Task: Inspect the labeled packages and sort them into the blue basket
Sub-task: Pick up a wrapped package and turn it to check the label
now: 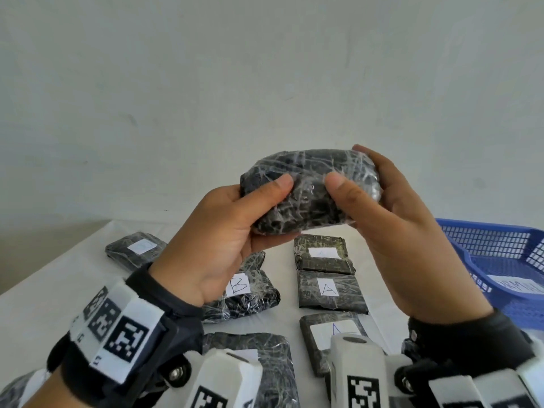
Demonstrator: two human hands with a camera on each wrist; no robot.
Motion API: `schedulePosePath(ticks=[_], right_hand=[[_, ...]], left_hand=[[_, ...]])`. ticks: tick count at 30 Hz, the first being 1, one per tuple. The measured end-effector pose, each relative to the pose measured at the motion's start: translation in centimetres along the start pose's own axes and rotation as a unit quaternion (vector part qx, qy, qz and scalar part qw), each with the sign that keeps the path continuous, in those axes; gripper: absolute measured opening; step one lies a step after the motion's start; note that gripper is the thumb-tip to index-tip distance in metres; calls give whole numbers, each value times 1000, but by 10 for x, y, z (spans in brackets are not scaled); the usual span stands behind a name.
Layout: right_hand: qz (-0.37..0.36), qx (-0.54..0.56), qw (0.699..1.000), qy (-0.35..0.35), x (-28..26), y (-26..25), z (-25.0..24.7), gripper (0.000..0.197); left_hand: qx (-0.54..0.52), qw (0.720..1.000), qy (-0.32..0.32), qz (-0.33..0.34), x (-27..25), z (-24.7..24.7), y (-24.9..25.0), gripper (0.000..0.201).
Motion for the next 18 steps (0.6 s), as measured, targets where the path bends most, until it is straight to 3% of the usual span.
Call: schedulePosePath(ticks=[3,7,9,10,13,16,18], right_hand=[[-14,27,999,18,-1,0,-3,67],[-21,27,995,94,-1,-1,-8,41],[-10,10,994,106,-1,1,-9,33],[0,6,995,103,-1,4,-9,31],[48,39,996,59,0,13,-5,37],[90,154,983,41,0,15,-6,55],[74,198,977,26,1,10,-6,50]], left_hand=[[-13,999,-30,-33,-2,4,-2,37],[9,998,-62,-5,-2,8,-3,36],[30,997,-70,13,-2,7,-4,50],[35,997,-71,23,-2,7,-4,48],[42,997,-26,54,0,2,0,21],[46,996,13,75,3,-4,1,30],[46,996,13,75,3,-5,1,27]])
Point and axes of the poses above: each hand's wrist, its own x-axis towards the middle knuckle, its own z-axis out of the palm, y = z × x, the point moved 6 cm from there along x, towards the middle knuckle, and after that the axes turned 7 degrees about -z, right-handed, at the moved point
